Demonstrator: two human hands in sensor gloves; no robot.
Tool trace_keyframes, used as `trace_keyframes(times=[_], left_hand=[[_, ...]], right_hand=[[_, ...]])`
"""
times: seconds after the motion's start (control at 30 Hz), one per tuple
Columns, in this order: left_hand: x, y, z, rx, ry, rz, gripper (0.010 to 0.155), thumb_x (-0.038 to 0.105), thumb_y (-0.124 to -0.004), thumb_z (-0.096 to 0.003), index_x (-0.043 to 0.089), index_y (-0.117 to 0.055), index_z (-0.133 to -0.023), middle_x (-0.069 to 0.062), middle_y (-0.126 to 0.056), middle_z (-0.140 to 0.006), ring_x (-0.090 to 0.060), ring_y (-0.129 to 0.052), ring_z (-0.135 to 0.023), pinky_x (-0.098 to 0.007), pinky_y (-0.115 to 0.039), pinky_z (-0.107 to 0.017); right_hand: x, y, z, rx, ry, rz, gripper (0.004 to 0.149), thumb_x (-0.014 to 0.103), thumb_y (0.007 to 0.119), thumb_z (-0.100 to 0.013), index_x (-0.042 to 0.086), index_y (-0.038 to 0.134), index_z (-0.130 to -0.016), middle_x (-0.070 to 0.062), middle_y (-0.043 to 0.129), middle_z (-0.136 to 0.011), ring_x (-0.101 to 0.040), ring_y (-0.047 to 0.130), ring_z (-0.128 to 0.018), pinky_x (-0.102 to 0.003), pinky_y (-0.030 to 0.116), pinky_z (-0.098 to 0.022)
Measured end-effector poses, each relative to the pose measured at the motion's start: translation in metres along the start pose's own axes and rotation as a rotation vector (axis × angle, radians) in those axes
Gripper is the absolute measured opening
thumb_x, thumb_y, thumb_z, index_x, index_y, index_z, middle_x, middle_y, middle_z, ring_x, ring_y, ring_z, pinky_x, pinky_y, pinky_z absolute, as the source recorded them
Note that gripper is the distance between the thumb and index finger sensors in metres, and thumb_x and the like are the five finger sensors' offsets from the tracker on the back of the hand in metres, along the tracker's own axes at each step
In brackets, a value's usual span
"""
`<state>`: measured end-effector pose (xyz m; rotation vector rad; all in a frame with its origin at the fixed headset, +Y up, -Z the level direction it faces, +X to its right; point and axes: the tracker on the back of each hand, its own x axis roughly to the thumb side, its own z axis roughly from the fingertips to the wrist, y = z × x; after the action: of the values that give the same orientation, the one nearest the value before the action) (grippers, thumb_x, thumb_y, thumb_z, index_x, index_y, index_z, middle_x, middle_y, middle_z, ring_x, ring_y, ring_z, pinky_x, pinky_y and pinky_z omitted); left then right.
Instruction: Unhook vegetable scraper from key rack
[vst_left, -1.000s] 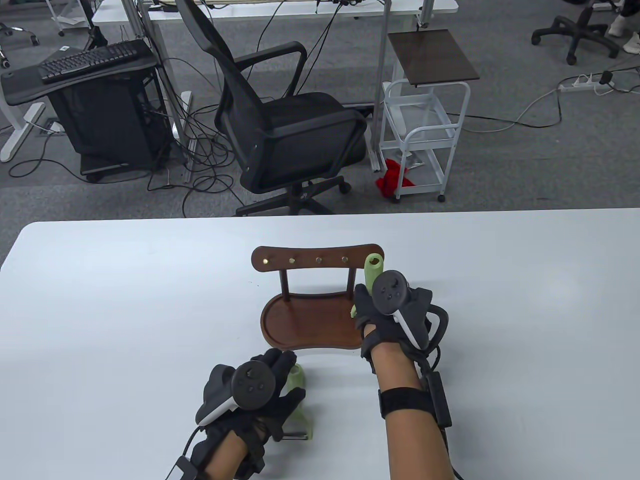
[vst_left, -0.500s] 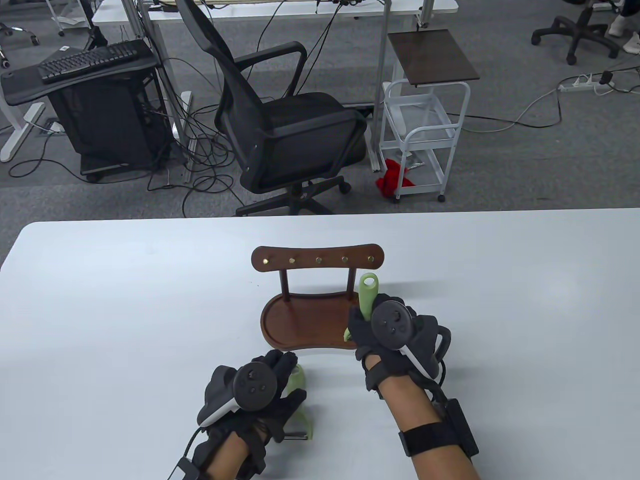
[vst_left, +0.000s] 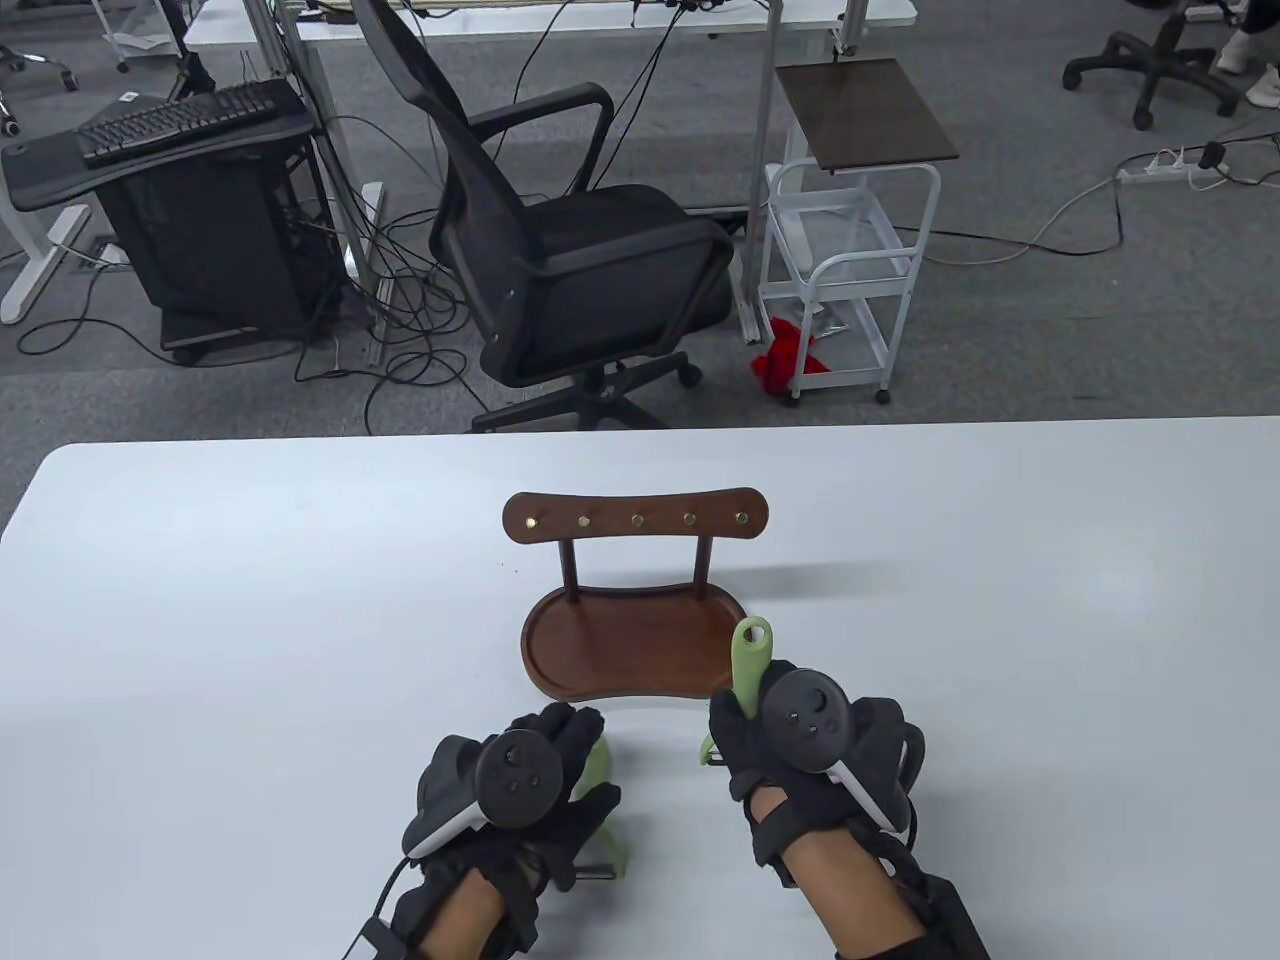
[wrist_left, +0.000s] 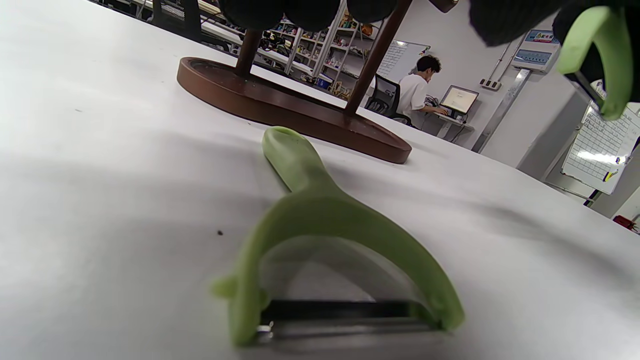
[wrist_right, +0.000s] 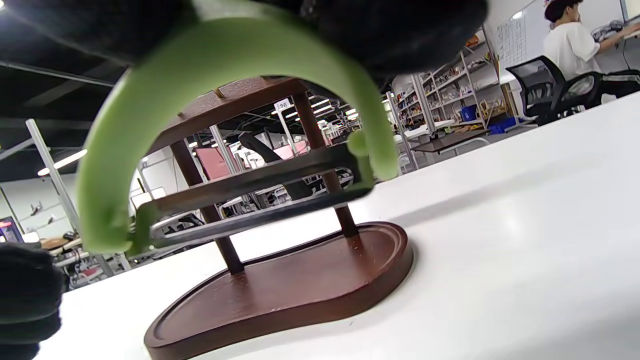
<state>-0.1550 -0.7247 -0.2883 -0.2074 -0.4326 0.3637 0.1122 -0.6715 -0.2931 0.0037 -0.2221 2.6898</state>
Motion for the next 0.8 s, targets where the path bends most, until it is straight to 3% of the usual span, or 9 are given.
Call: trace_keyframes(times=[0.2, 0.47, 0.63, 0.8], left_hand=[[0.000, -0.001, 0.000, 0.007, -0.004, -0.003, 0.074, 0.052, -0.069, -0.0552, 0.019, -0.036, -0.113, -0.019, -0.034, -0.114, -0.052, -0.043, -0.104, -0.074, -0.037, -0.067], [0.002, -0.003, -0.001, 0.004, -0.001, -0.009, 0.074, 0.052, -0.068, -0.0552, 0.019, -0.036, -0.113, -0.019, -0.034, -0.114, -0.052, -0.043, -0.104, -0.074, -0.036, -0.067], [0.001, -0.004, -0.001, 0.001, 0.003, -0.010, 0.074, 0.052, -0.068, -0.0553, 0.019, -0.036, -0.113, -0.019, -0.034, -0.114, -0.052, -0.043, -0.104, -0.074, -0.036, -0.067], [0.001, -0.006, 0.000, -0.006, 0.008, -0.011, 0.074, 0.052, -0.068, -0.0553, 0.019, -0.036, -0.113, -0.019, -0.034, -0.114, -0.052, -0.043, -0.104, -0.074, -0.037, -0.067]], right_hand=[[-0.006, 0.020, 0.011, 0.009, -0.021, -0.015, 0.055, 0.058, 0.071, -0.045, 0.010, 0.074, -0.072, -0.015, 0.089, -0.057, -0.025, 0.087, -0.024, -0.030, 0.076, -0.008], [-0.008, 0.023, 0.017, 0.111, -0.007, 0.030, 0.055, 0.058, 0.071, -0.045, 0.010, 0.074, -0.073, -0.015, 0.088, -0.057, -0.024, 0.087, -0.025, -0.030, 0.077, -0.008], [-0.011, 0.028, 0.020, 0.103, -0.040, 0.018, 0.054, 0.058, 0.072, -0.044, 0.010, 0.077, -0.069, -0.014, 0.091, -0.053, -0.024, 0.087, -0.021, -0.030, 0.077, -0.006], [-0.014, 0.042, 0.022, 0.199, -0.018, 0.066, 0.054, 0.057, 0.071, -0.044, 0.010, 0.077, -0.069, -0.014, 0.091, -0.053, -0.023, 0.088, -0.021, -0.029, 0.077, -0.005]])
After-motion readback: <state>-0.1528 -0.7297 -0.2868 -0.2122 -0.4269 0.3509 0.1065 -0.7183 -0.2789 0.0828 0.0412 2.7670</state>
